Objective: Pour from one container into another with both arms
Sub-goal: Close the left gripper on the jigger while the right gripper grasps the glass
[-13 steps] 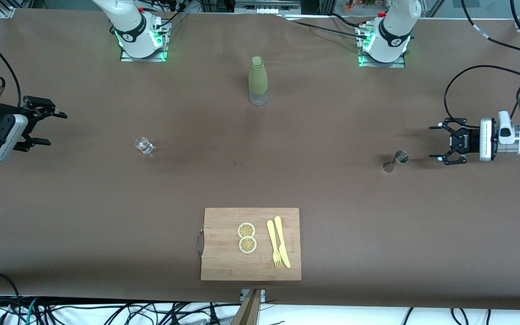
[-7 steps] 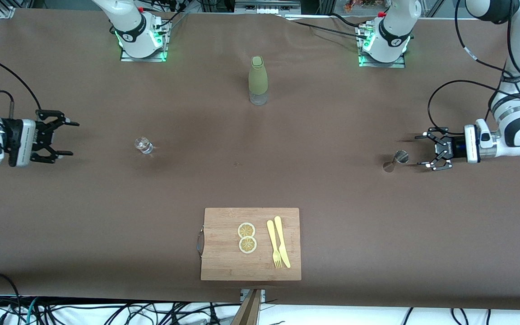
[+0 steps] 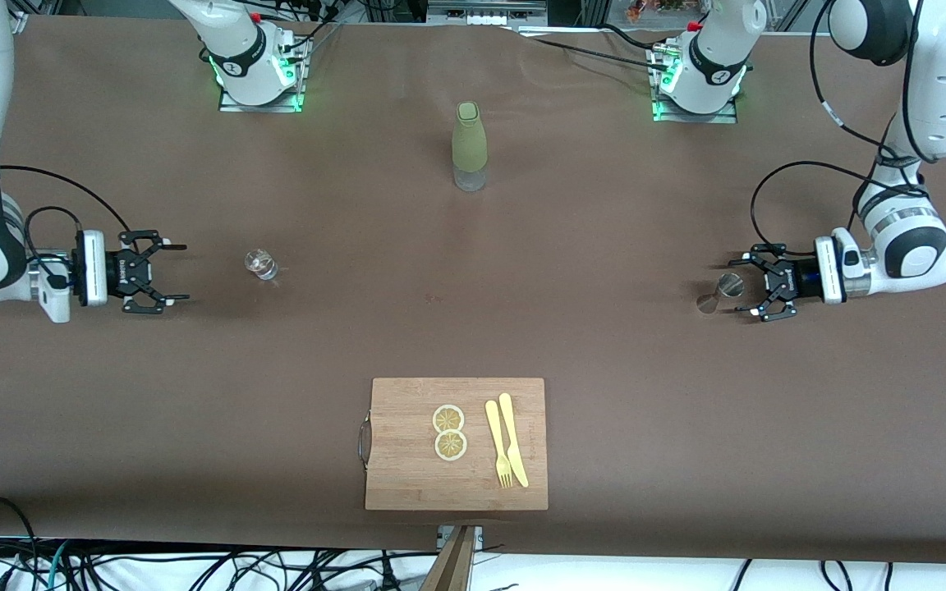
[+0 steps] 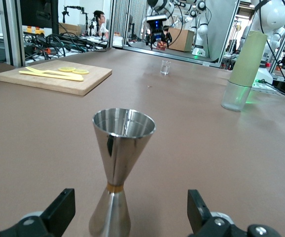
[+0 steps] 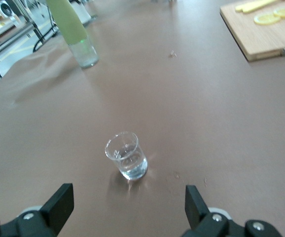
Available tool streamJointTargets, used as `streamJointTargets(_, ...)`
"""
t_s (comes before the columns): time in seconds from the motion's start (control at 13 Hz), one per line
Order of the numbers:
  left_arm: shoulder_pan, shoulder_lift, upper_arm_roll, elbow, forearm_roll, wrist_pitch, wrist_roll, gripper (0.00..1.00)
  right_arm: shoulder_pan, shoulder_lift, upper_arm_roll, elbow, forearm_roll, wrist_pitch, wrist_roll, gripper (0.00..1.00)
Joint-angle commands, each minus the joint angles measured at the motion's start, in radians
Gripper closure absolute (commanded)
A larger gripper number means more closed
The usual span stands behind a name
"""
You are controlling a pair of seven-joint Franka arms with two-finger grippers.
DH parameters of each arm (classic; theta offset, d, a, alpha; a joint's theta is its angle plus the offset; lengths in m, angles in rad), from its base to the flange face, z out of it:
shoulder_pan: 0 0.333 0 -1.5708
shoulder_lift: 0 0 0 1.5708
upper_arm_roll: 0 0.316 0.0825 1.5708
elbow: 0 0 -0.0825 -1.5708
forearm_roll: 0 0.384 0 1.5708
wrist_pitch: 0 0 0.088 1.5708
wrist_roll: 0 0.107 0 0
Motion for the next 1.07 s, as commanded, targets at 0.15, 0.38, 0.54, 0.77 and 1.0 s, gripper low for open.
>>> streamJointTargets(0.15,-0.036,0.036,-0.005,-0.015,-0.083,0.008,0.115,0.0,-0.034,0.106,0.004,-0.031,0.145,-0.049,-0.24,0.0)
streamJointTargets(0.38,-0.036,0.036,-0.005,-0.015,-0.083,0.005,0.133,0.0,-0.034,0.174,0.013,-0.037,0.198,-0.084,-0.354,0.0)
streamJointTargets(0.54,-0.036,0.036,-0.005,-0.015,-0.083,0.002,0.135,0.09,-0.034,0.2,0.02,-0.037,0.225,-0.092,-0.383,0.0)
streamJointTargets(0.77,-0.031,0.035,-0.003,-0.015,-0.077,-0.009,0.135,0.17,-0.032,0.229,0.057,-0.037,0.255,-0.087,-0.403,0.0)
streamJointTargets(1.0,-0.03,0.035,-0.002,-0.013,-0.073,-0.021,0.138,0.39,-0.032,0.248,0.083,-0.042,0.255,-0.089,-0.415,0.0)
